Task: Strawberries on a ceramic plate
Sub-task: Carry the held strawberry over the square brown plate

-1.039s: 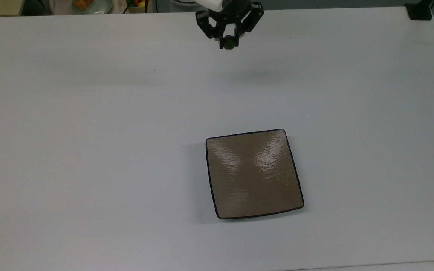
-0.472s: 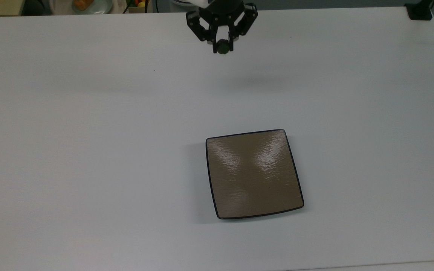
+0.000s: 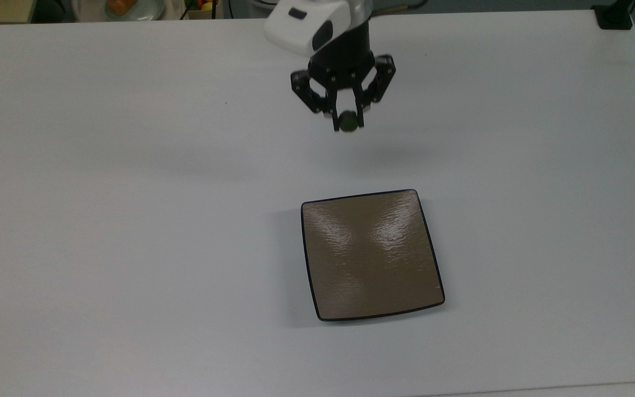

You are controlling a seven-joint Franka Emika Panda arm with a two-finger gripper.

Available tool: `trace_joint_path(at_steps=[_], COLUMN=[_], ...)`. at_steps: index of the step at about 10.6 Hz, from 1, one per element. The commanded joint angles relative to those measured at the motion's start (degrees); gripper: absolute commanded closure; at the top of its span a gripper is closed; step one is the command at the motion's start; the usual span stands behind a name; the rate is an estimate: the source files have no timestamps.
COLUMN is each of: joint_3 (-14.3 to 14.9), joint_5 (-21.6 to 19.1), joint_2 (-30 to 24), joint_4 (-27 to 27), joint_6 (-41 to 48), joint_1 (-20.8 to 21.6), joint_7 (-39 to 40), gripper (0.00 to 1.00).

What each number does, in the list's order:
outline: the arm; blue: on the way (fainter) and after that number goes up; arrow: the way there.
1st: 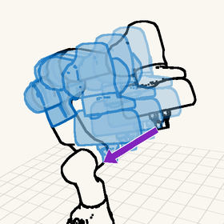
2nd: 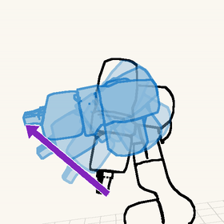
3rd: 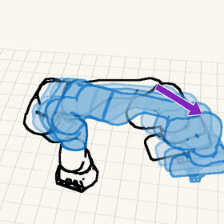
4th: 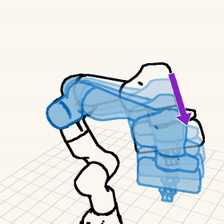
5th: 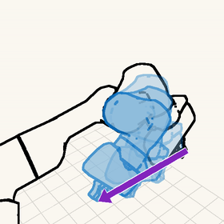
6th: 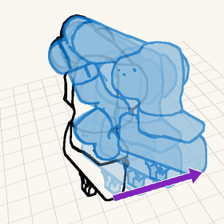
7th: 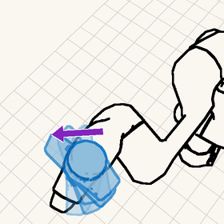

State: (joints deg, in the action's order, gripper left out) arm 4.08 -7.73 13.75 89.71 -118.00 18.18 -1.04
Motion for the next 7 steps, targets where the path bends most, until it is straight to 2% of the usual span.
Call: trace_joint_path(at_steps=[1, 7], joint_3=[0.2, 0.0], joint_5=[-1.1, 0.0], joint_2=[6.0, 16.8], joint_4=[-1.7, -1.3], joint_6=[-11.1, -32.3], joint_1=[1.2, 3.0], joint_7=[0.2, 0.6], gripper=[0.99, 0.98])
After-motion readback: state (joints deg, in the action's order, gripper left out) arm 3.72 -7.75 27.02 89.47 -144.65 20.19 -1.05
